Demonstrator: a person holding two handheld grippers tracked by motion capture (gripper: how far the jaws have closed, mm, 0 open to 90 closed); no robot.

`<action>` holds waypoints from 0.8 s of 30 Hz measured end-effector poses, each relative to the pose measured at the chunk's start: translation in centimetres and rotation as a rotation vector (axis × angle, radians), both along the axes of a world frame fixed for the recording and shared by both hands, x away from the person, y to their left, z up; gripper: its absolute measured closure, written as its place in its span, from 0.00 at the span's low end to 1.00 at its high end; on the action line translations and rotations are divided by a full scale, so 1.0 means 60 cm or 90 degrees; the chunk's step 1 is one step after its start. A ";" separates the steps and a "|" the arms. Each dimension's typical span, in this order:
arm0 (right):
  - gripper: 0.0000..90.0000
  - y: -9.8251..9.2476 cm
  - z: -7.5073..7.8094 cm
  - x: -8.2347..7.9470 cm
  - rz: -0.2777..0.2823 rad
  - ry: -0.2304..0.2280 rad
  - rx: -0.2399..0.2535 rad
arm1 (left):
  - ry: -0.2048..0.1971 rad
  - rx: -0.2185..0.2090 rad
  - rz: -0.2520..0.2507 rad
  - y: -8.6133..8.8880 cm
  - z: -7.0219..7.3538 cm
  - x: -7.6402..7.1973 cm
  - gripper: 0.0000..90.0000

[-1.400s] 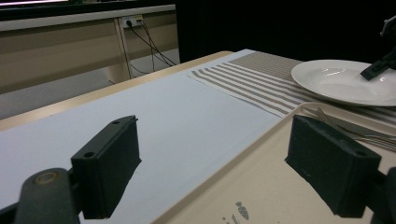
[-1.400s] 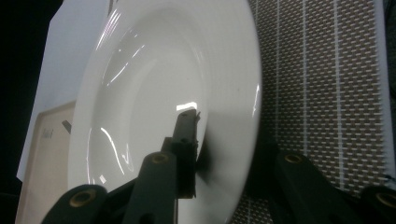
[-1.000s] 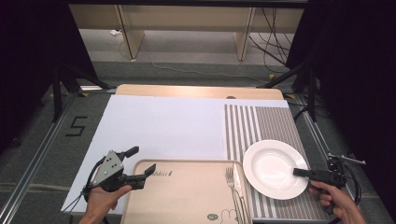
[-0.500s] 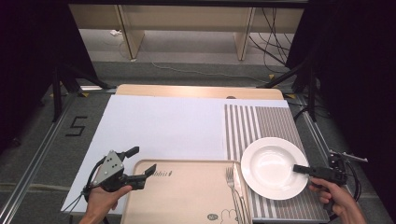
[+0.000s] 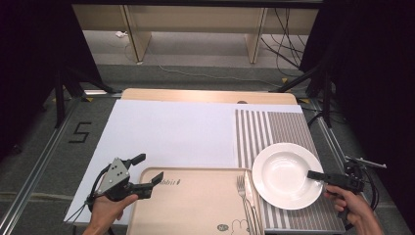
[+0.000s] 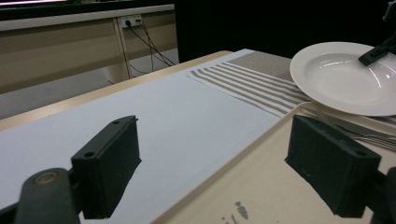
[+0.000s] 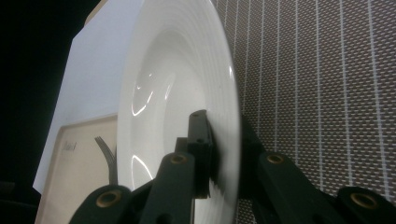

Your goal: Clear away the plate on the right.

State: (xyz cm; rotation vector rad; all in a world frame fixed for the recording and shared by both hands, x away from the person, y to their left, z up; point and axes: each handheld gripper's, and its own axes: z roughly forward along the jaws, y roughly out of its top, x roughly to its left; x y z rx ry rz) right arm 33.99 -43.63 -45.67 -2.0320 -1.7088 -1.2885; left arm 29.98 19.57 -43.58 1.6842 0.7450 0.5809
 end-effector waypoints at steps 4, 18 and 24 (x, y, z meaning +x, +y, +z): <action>0.91 -0.003 0.004 -0.002 0.006 -0.010 -0.016 | 0.001 0.001 0.000 0.000 0.000 0.000 0.18; 0.91 0.000 0.019 -0.006 -0.016 -0.033 -0.019 | -0.001 0.000 0.000 0.000 0.000 0.001 0.18; 0.91 0.006 0.030 -0.007 -0.027 -0.050 -0.012 | -0.001 0.000 0.001 0.001 0.000 0.001 0.18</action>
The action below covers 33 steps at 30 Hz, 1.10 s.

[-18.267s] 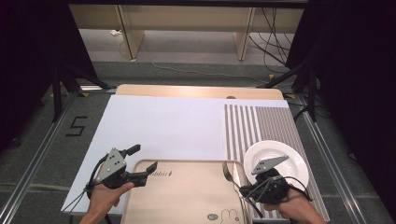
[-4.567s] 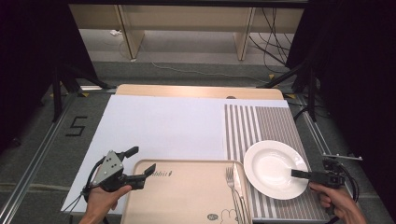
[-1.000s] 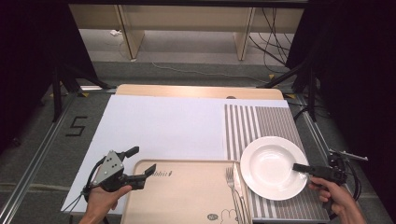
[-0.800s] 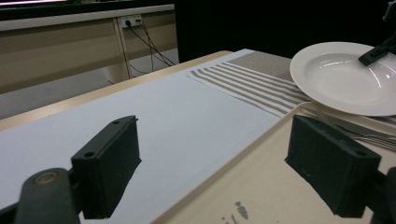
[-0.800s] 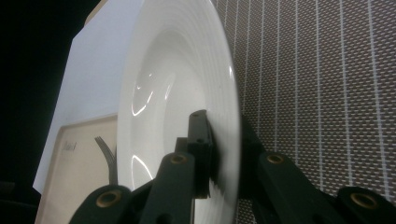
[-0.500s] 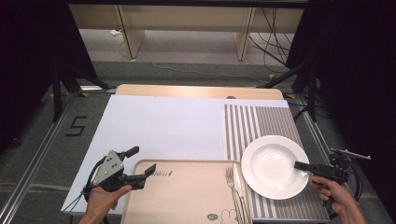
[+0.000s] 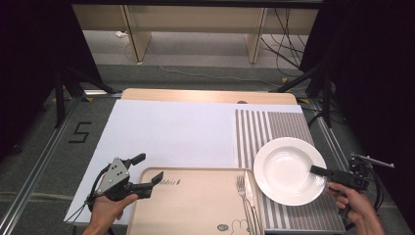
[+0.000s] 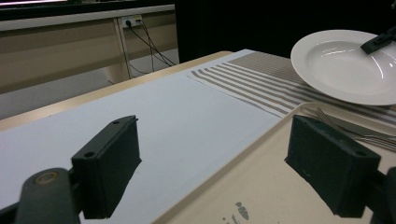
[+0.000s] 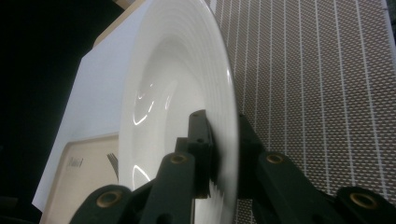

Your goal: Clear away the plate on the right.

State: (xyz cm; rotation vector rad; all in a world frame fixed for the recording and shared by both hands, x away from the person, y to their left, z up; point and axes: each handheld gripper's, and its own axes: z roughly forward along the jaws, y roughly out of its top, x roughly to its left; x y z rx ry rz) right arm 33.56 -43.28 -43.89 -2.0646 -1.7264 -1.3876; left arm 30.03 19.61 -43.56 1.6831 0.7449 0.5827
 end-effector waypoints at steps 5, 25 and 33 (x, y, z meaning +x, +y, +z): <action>0.91 0.015 0.006 0.001 0.010 0.002 0.009 | 0.000 -0.001 0.000 0.000 0.000 0.000 0.18; 0.92 0.086 0.027 -0.008 0.064 -0.061 0.022 | 0.000 -0.001 0.002 0.001 0.000 0.000 0.18; 0.92 0.135 0.034 -0.010 0.112 -0.064 0.031 | -0.001 -0.001 0.002 0.001 0.000 0.000 0.18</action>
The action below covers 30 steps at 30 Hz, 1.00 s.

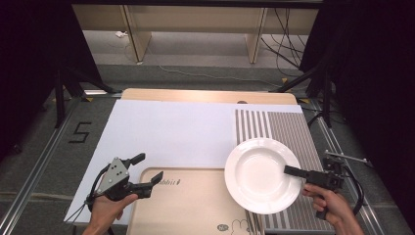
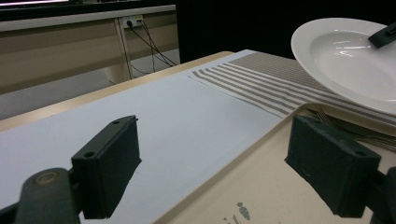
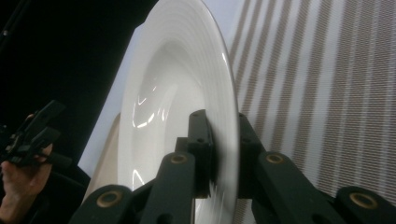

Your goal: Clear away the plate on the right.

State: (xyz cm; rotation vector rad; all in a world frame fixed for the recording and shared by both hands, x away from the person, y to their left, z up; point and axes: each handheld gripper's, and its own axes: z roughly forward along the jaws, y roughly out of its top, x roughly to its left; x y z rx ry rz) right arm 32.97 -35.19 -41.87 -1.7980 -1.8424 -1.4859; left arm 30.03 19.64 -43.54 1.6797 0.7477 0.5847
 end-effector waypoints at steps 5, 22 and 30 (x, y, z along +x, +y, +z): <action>0.92 0.043 0.001 0.003 0.041 -0.001 0.012 | -0.001 -0.001 0.000 0.000 0.000 0.000 0.18; 0.92 0.155 -0.009 0.006 0.151 0.015 0.003 | -0.002 -0.003 0.004 0.001 0.000 0.001 0.18; 0.92 0.191 -0.014 0.005 0.185 0.013 -0.013 | -0.002 -0.001 0.005 0.001 0.001 0.000 0.18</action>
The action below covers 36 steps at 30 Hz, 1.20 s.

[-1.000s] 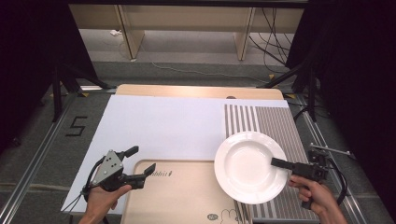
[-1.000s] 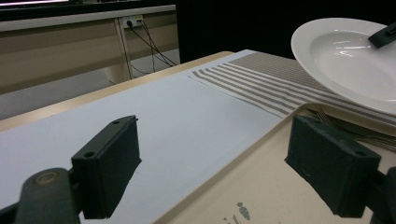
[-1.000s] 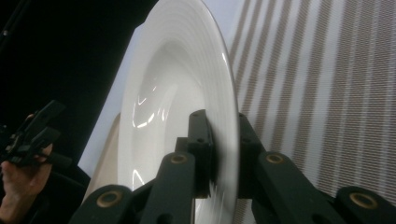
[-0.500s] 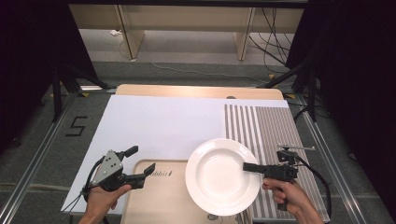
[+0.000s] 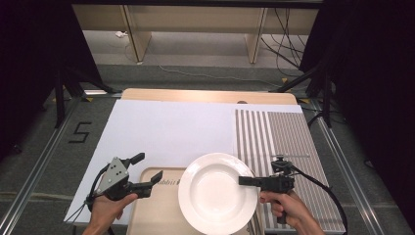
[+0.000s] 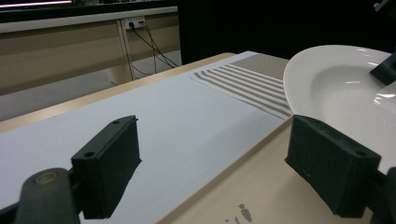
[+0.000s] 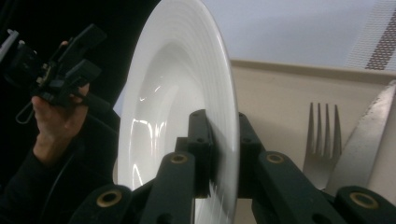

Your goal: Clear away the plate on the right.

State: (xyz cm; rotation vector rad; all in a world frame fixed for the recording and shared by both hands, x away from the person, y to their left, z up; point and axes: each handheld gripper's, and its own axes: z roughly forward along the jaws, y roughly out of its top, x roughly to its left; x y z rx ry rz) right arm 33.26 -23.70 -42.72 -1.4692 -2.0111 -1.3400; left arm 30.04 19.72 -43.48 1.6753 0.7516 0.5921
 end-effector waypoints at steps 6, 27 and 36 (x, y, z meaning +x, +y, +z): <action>0.92 0.034 -0.007 -0.002 0.033 0.012 -0.015 | -0.001 -0.002 -0.001 0.000 0.000 0.000 0.18; 0.91 0.081 -0.029 0.001 0.065 0.050 -0.035 | 0.001 -0.002 -0.003 -0.001 -0.001 0.001 0.18; 0.91 0.087 -0.041 0.006 0.062 0.058 -0.053 | 0.002 -0.002 -0.004 -0.001 -0.001 0.001 0.18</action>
